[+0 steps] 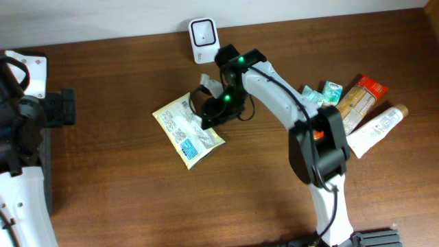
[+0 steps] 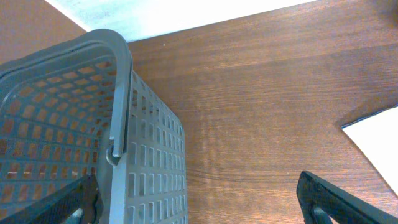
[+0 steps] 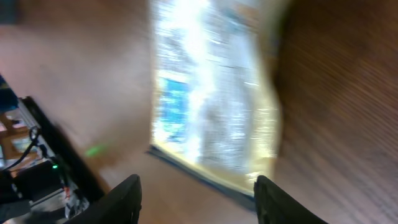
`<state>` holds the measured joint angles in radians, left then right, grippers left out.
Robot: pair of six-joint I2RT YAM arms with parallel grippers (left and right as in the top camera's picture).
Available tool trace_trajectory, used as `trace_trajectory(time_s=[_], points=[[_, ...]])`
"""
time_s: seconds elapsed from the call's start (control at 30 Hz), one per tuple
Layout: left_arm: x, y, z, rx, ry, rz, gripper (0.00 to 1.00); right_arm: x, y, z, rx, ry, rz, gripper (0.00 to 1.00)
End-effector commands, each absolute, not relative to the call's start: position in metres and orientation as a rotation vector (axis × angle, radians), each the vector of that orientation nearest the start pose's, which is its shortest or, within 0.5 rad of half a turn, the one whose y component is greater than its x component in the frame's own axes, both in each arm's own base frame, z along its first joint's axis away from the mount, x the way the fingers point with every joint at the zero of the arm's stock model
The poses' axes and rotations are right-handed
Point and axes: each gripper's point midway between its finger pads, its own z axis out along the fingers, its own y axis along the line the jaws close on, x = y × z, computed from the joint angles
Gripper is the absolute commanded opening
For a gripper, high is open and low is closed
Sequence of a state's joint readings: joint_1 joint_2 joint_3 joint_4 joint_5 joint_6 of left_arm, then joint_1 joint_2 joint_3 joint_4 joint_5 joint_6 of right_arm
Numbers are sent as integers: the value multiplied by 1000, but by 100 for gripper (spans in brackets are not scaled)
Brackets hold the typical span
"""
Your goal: Scan the item barcode
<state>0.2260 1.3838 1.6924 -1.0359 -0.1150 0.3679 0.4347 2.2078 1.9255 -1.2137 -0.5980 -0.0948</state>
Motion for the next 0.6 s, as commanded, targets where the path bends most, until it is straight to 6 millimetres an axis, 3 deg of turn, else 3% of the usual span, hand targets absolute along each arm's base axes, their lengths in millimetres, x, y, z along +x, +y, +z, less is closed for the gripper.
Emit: trace_trajectory(time_s=[0.0, 0.17, 0.23, 0.37, 0.47, 0.57], points=[[355, 102, 347, 116, 2315, 439, 99, 339, 317, 118, -987, 2830, 876, 57], [355, 102, 347, 116, 2315, 439, 99, 296, 378, 72, -1225, 2791, 821, 57], [355, 102, 347, 116, 2315, 439, 99, 289, 386, 53, -1226, 2830, 756, 57], [355, 102, 347, 116, 2315, 439, 99, 288, 376, 15, -1088, 2980, 531, 57], [355, 102, 347, 116, 2315, 439, 99, 304, 355, 8, -856, 3079, 391, 57], [355, 102, 347, 116, 2315, 439, 99, 315, 336, 7, -742, 3121, 323, 57]])
